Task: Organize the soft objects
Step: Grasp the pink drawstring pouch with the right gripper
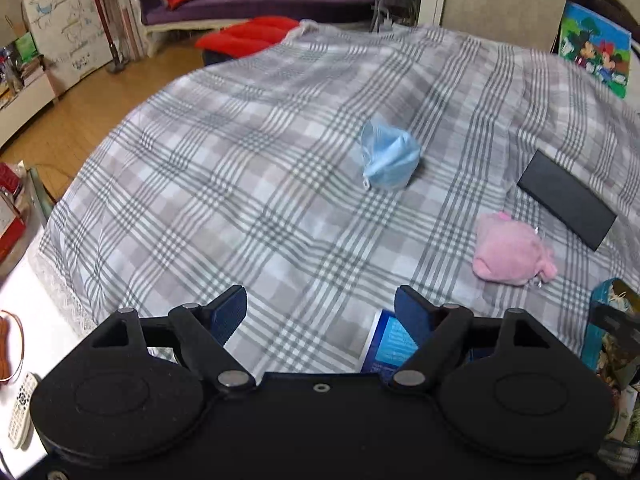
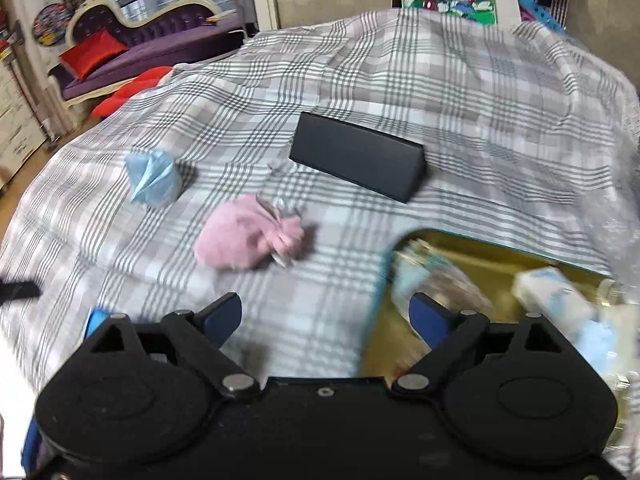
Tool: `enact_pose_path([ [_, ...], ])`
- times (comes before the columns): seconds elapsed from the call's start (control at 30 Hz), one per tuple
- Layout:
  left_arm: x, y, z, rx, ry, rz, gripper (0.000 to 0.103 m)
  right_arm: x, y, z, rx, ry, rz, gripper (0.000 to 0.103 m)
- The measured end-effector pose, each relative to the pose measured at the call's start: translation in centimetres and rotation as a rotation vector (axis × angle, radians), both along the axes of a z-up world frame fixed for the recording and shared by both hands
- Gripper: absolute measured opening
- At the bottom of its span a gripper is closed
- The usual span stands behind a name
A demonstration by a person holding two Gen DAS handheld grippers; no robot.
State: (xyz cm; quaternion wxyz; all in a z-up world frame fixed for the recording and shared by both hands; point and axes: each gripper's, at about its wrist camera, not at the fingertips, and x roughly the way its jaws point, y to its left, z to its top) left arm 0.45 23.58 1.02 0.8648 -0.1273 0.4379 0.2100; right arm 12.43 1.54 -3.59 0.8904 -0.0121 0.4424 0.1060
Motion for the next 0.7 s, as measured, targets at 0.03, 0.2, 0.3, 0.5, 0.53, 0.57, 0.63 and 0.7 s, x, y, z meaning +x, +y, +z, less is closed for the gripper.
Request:
enact_pose_path([
  [0.03, -0.1, 0.2, 0.1, -0.01, -0.011, -0.004, 0.077, 1.1, 0.9, -0.6, 0.002, 0.014, -0.013, 0.092],
  [0.2, -0.3, 1.2, -0.3, -0.011, -0.027, 0.031, 0.077, 4.8, 4.5, -3.2, 0.029, 0.039, -0.062, 0.099],
  [0.3, -0.3, 1.2, -0.7, 0.007, -0.023, 0.036, 0.077, 5.8, 6.3, -4.2, 0.051, 0.045, -0.083, 0.102],
  [0.5, 0.1, 1.2, -1.4, -0.031, -0.012, -0.007, 0.077, 8.0, 9.2, -6.8, -0.001, 0.108, -0.105, 0.102],
  [0.53, 0.1, 1.2, -1.4, -0.034, -0.016, -0.009, 0.077, 8.3, 9.4, -7.2, -0.016, 0.117, -0.11, 0.102],
  [0.57, 0.1, 1.2, -1.3, -0.031, -0.019, -0.008, 0.077, 8.5, 9.6, -7.4, -0.023, 0.125, -0.108, 0.102],
  [0.63, 0.2, 1.3, -1.3, -0.026, -0.023, -0.003, 0.077, 9.0, 10.2, -7.8, -0.044, 0.145, -0.091, 0.102],
  [0.7, 0.5, 1.5, -1.6, -0.044, -0.016, 0.009, 0.077, 9.4, 10.9, -8.2, -0.071, 0.151, -0.064, 0.101],
])
